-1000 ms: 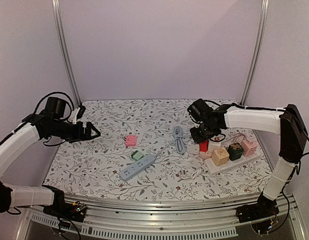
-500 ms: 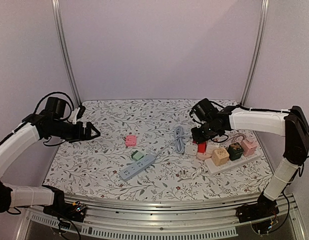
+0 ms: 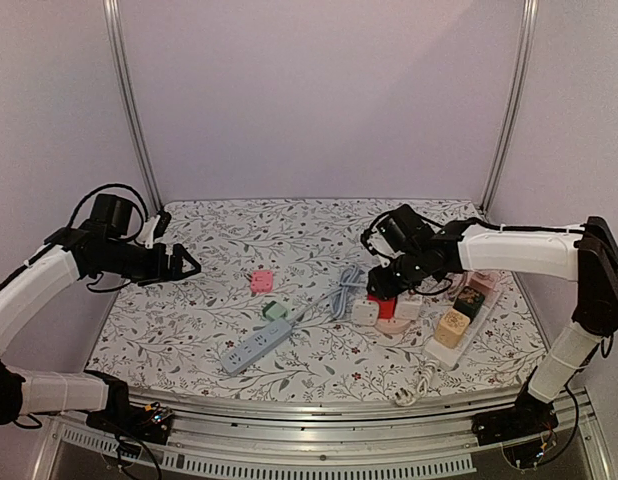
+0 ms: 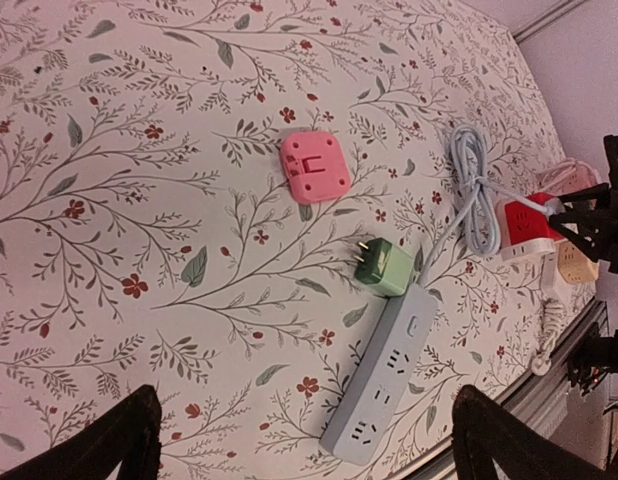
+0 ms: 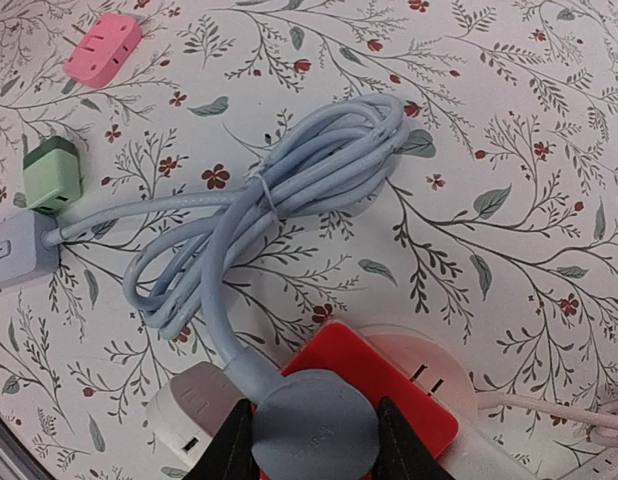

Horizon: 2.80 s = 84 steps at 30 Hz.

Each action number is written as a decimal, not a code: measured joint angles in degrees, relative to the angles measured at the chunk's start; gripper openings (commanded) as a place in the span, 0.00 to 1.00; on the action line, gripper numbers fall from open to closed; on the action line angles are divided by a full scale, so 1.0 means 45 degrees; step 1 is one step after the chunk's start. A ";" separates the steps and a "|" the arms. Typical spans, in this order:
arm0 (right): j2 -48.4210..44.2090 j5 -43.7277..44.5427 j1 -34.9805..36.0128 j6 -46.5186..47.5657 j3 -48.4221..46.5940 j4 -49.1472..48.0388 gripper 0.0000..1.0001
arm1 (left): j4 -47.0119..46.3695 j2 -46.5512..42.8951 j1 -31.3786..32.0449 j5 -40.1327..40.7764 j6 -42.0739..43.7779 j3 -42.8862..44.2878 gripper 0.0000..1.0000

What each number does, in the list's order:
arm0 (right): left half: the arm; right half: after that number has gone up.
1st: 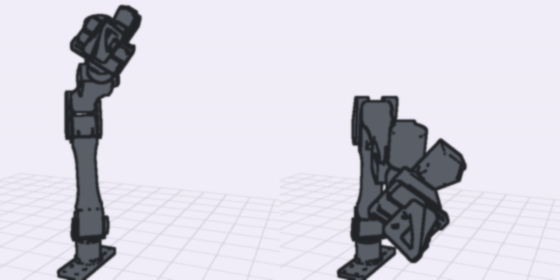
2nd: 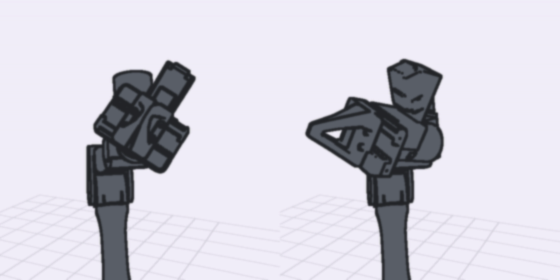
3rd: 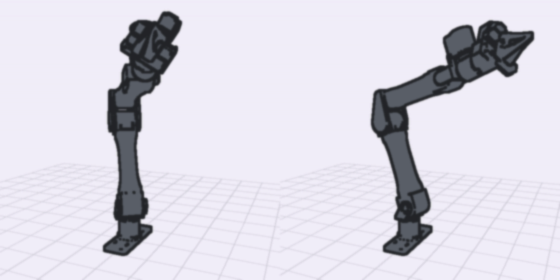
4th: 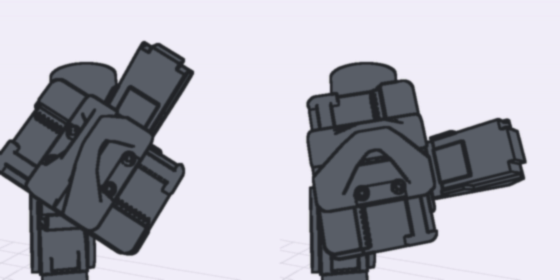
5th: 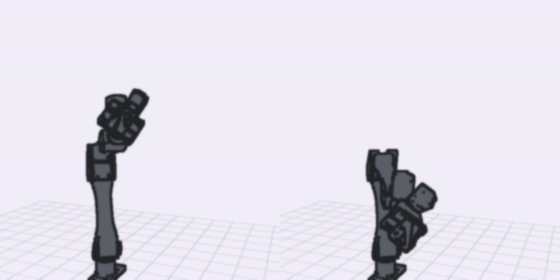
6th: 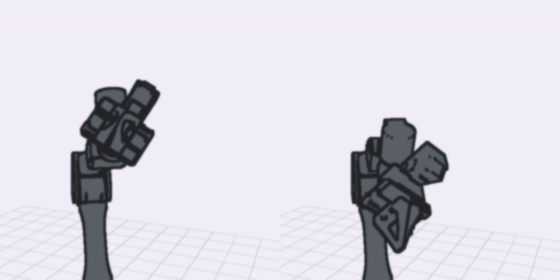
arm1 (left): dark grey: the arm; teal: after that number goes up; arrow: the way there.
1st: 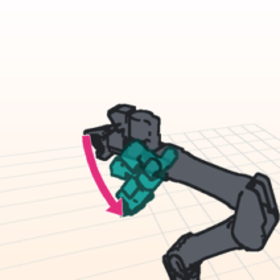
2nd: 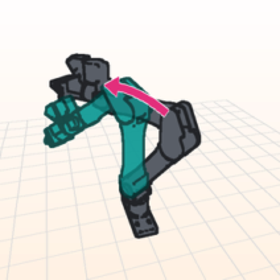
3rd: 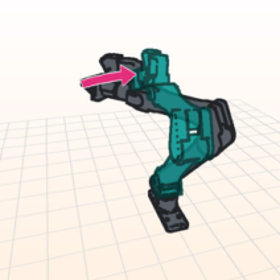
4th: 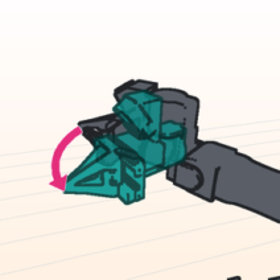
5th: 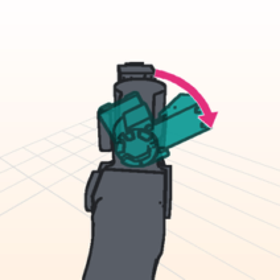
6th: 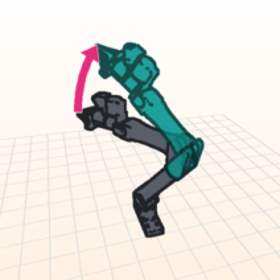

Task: Pull the plug off the socket
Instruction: Move the socket to the center of the board.

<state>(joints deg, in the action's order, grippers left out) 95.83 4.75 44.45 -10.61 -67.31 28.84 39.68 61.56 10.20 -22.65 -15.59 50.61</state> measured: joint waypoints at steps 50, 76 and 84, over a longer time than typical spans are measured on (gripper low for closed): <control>-0.3536 0.2890 0.2526 -0.4061 0.2249 -0.0447 0.92 | -0.0947 0.5450 0.7427 0.0272 0.2574 0.4371 0.98; -0.2186 0.2812 0.3065 -0.7907 0.2535 -0.0228 0.80 | -0.3628 0.6742 1.0137 0.2035 -0.0738 0.2526 0.73; -0.1904 0.2764 0.3128 -0.8034 0.2516 -0.0418 0.80 | -0.4789 0.6946 1.0744 0.2681 -0.1865 0.1972 0.71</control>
<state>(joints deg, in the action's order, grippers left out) 87.26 17.19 58.52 -46.76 -55.99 26.96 18.13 92.82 58.54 -10.59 -23.99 59.48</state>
